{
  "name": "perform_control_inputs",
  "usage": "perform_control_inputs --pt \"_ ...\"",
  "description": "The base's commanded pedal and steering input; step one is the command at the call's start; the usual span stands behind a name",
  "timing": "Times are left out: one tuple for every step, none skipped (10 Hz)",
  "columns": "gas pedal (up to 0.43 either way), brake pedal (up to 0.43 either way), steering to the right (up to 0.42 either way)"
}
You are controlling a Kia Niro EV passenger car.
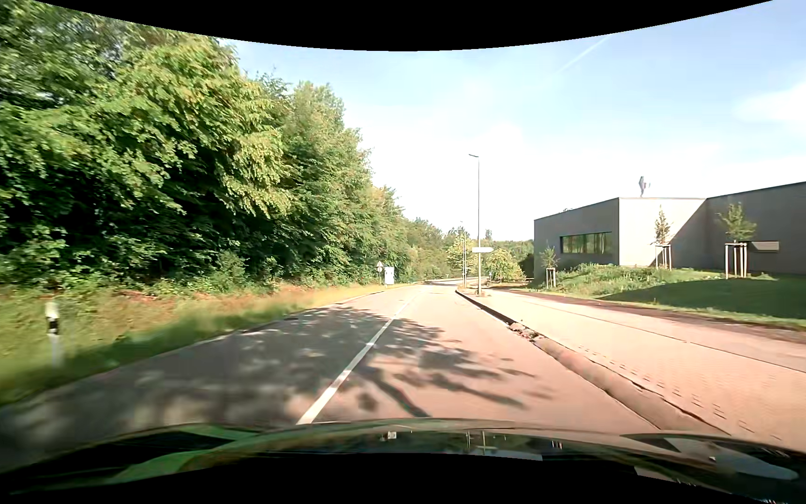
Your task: Follow the waypoints while adhering to traffic rules and regulations
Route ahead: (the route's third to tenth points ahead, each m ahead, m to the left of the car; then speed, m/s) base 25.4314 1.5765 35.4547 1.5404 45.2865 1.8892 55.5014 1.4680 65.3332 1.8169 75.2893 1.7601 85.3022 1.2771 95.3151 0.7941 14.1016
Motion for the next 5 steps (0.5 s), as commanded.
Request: perform_control_inputs --pt "0.067 0.0 0.004" --pt "0.067 0.0 0.003" --pt "0.079 0.0 0.003" --pt "0.079 0.0 0.003" --pt "0.079 0.0 0.004"
